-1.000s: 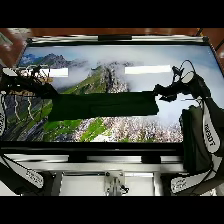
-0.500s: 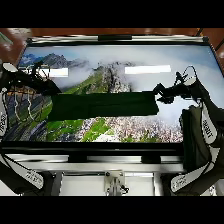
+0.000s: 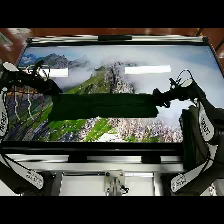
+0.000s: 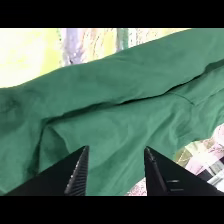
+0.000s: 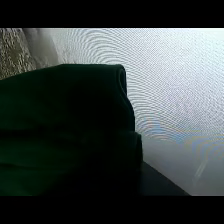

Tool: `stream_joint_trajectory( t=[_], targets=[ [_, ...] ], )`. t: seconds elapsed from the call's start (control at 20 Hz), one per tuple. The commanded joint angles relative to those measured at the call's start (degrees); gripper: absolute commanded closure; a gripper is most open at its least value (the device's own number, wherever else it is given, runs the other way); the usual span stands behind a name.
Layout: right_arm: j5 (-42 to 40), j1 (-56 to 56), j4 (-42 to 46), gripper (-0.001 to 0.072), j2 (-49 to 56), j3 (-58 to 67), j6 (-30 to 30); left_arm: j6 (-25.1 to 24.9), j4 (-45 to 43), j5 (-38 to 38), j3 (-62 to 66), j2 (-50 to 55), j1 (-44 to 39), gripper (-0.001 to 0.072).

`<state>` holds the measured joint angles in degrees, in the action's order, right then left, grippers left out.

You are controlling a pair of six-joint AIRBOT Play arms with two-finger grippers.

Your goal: Fold the shirts.

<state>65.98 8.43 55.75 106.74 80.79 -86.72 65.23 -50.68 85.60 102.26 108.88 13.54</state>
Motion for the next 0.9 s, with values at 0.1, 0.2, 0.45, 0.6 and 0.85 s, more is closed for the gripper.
stream_joint_trajectory(
  t=[0.1, 0.2, 0.45, 0.6, 0.85],
  targets=[
    [-0.5, 0.0, -1.0, 0.06, -0.8, 0.3, 5.0, -1.6, 2.1, 0.0, 0.3, -0.7, -0.3, 0.0273],
    [-1.3, 0.0, -1.7, 0.0642, -3.1, 1.2, 8.1, -2.6, 2.1, -1.4, 0.3, -1.4, -0.9, 0.0273],
    [-1.6, 0.0, -3.1, 0.0642, -11.8, 4.0, 9.6, -2.5, 6.2, -3.6, 0.2, -2.0, -5.2, 0.0348],
    [1.5, -0.1, -3.3, 0.0642, -16.3, 4.0, 5.8, -2.6, 8.1, -4.9, 0.2, -2.0, -11.1, 0.0348],
    [5.6, 0.0, -3.3, 0.0642, -23.3, 4.0, -0.7, 0.1, 8.1, -13.4, 0.1, -1.9, -23.0, 0.0588]
  ],
)
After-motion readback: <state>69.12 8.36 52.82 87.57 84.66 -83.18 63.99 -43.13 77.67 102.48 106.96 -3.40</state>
